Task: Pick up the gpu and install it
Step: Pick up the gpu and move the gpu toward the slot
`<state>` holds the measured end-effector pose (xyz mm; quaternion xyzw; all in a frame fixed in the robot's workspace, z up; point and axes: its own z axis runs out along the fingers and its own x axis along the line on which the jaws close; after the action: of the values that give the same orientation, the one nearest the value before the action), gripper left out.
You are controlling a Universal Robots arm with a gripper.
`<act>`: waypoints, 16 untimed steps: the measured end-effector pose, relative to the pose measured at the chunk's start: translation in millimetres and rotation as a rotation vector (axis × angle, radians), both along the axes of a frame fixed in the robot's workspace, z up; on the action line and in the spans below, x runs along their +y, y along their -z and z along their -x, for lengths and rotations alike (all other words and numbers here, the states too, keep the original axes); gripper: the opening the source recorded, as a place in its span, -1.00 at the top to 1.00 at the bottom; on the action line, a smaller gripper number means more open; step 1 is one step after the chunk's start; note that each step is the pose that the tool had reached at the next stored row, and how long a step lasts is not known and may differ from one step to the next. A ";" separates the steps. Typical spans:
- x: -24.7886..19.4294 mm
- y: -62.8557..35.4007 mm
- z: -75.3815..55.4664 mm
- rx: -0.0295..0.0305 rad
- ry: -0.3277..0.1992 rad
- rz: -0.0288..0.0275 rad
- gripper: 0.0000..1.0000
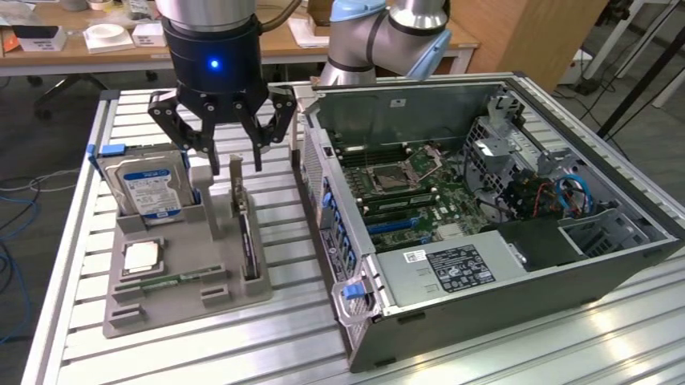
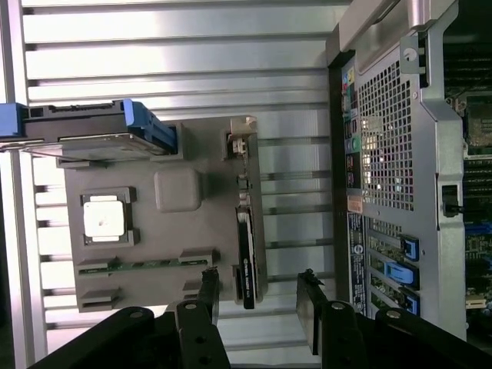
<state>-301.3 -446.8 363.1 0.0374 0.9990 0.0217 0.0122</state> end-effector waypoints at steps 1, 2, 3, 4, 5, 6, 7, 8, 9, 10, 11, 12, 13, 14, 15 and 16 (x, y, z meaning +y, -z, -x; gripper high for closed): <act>0.0 0.1 0.0 -0.0001 0.000 -0.0002 -0.06; 0.0 0.4 0.0 -0.0001 0.000 -0.0002 -0.06; 0.0 0.5 0.0 -0.0001 0.000 -0.0002 -0.06; 0.0 0.6 0.0 -0.0002 0.000 -0.0002 -0.06; 0.0 0.8 0.0 -0.0002 0.000 -0.0002 -0.06; 0.0 1.1 0.0 -0.0002 0.000 -0.0003 -0.06; 0.0 1.3 0.0 -0.0001 0.000 -0.0002 -0.06; 0.0 1.6 0.0 -0.0002 0.000 -0.0002 -0.06; 0.0 2.0 0.0 -0.0002 0.000 -0.0003 -0.06; 0.0 2.3 0.0 -0.0002 0.000 -0.0002 -0.06; 0.0 2.8 0.0 -0.0001 0.000 -0.0002 -0.06; 0.0 3.1 0.0 -0.0001 0.000 -0.0002 -0.06; 0.0 3.5 0.0 0.0000 0.000 -0.0002 -0.06; 0.0 4.1 0.0 -0.0001 0.000 -0.0002 -0.06; 0.0 4.5 0.0 -0.0001 0.000 -0.0002 -0.06; 0.0 5.0 0.0 -0.0001 0.000 -0.0002 -0.06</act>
<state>-301.3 -446.8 358.1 0.0374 0.9990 0.0218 0.0123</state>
